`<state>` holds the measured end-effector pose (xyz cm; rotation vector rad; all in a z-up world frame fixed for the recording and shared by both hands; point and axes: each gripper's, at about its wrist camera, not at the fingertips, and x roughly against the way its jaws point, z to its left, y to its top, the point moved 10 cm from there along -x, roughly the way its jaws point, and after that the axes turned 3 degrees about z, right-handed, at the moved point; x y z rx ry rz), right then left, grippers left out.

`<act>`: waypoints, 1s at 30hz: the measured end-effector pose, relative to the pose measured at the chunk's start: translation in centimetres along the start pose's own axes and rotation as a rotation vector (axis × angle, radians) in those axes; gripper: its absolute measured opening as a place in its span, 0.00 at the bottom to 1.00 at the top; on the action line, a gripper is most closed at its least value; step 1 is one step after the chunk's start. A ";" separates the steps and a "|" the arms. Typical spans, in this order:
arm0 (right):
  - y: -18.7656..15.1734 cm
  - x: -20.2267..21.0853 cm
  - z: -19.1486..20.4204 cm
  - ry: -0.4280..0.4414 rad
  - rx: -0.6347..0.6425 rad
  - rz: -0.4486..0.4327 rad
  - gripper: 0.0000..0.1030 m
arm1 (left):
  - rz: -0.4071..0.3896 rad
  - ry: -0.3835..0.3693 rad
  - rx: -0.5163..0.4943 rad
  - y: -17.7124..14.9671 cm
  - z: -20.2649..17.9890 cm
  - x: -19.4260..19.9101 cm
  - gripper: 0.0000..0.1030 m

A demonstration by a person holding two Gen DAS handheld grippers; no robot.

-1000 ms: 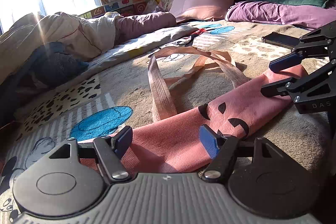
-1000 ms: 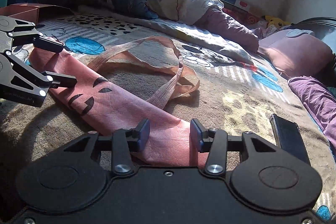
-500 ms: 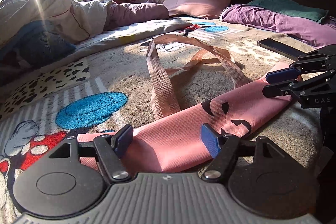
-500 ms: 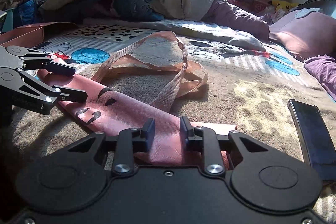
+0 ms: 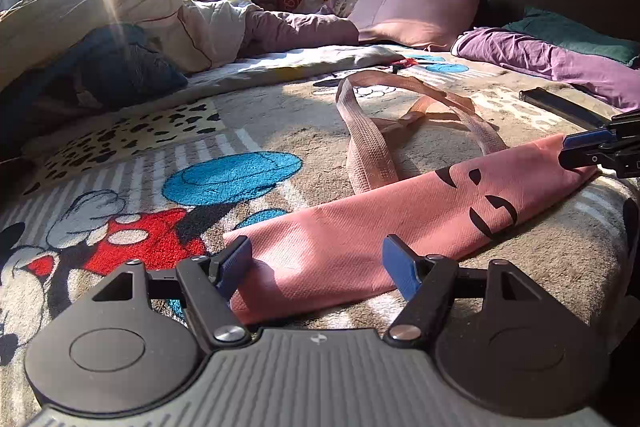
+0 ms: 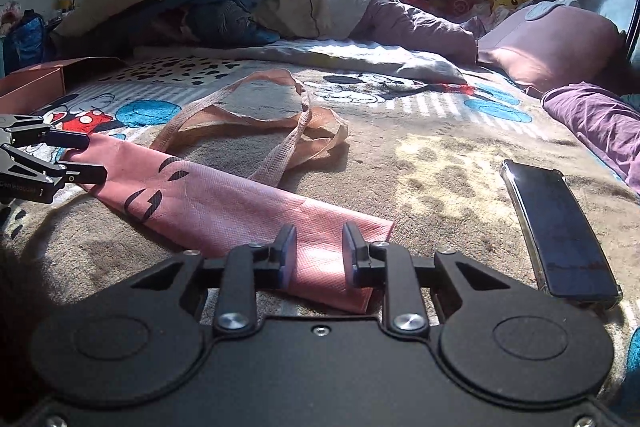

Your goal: Fold shopping bag

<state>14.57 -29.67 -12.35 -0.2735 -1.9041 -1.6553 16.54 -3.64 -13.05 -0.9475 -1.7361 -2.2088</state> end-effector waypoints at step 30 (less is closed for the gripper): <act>-0.1 -0.1 -0.1 0.046 -0.139 0.003 0.33 | -0.117 -0.341 0.941 -0.6 0.5 0.4 0.77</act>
